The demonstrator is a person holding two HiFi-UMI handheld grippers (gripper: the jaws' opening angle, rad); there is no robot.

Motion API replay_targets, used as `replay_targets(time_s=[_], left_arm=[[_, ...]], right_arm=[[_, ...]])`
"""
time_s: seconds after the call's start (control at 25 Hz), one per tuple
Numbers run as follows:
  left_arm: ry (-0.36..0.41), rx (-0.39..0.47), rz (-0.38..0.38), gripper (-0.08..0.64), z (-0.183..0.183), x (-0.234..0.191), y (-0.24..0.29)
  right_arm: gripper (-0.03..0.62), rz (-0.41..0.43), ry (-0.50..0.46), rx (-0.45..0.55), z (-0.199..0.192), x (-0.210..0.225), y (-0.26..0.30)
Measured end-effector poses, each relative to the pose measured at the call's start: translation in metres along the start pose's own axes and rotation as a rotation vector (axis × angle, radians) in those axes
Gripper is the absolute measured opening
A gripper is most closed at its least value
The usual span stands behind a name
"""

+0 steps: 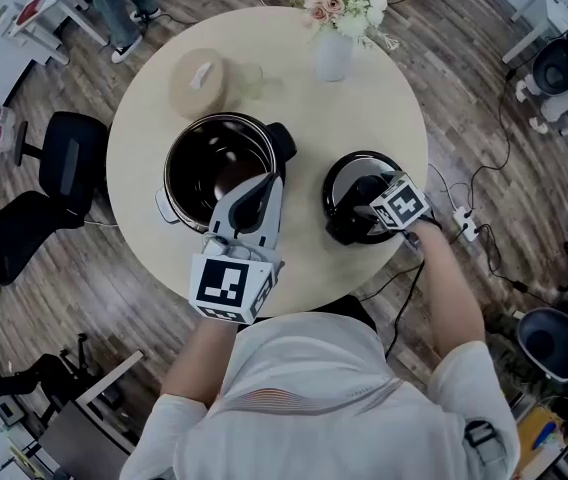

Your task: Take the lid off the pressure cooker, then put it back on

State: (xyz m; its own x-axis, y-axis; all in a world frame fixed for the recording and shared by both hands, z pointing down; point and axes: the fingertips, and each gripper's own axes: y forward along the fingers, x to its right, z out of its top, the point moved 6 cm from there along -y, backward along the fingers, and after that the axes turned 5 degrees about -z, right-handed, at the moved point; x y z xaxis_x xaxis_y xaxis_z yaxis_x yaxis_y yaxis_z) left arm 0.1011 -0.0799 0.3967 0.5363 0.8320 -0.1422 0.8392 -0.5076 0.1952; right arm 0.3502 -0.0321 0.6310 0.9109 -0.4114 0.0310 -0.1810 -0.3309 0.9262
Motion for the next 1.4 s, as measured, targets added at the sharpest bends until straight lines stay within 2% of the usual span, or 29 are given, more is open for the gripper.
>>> replay_targets(time_s=[0.24, 0.4, 0.52, 1.16, 1.4], left_arm=[[-0.001, 0.000, -0.004, 0.005, 0.001, -0.002, 0.001], [-0.001, 0.002, -0.007, 0.005, 0.002, -0.003, 0.000], [-0.001, 0.006, -0.011, 0.005, 0.003, -0.003, -0.001], [0.000, 0.010, -0.011, 0.005, 0.004, -0.004, -0.012], [-0.002, 0.019, 0.011, 0.005, 0.005, -0.011, -0.021]], right_arm=[[0.430, 0.002, -0.010, -0.010, 0.002, -0.002, 0.003], [0.328, -0.018, -0.015, -0.019, 0.001, -0.002, 0.006], [0.284, -0.040, -0.027, -0.028, 0.001, -0.002, 0.007], [0.279, -0.074, -0.031, -0.051, 0.001, -0.003, 0.006], [0.279, -0.124, -0.082, -0.017, 0.016, -0.002, -0.016]])
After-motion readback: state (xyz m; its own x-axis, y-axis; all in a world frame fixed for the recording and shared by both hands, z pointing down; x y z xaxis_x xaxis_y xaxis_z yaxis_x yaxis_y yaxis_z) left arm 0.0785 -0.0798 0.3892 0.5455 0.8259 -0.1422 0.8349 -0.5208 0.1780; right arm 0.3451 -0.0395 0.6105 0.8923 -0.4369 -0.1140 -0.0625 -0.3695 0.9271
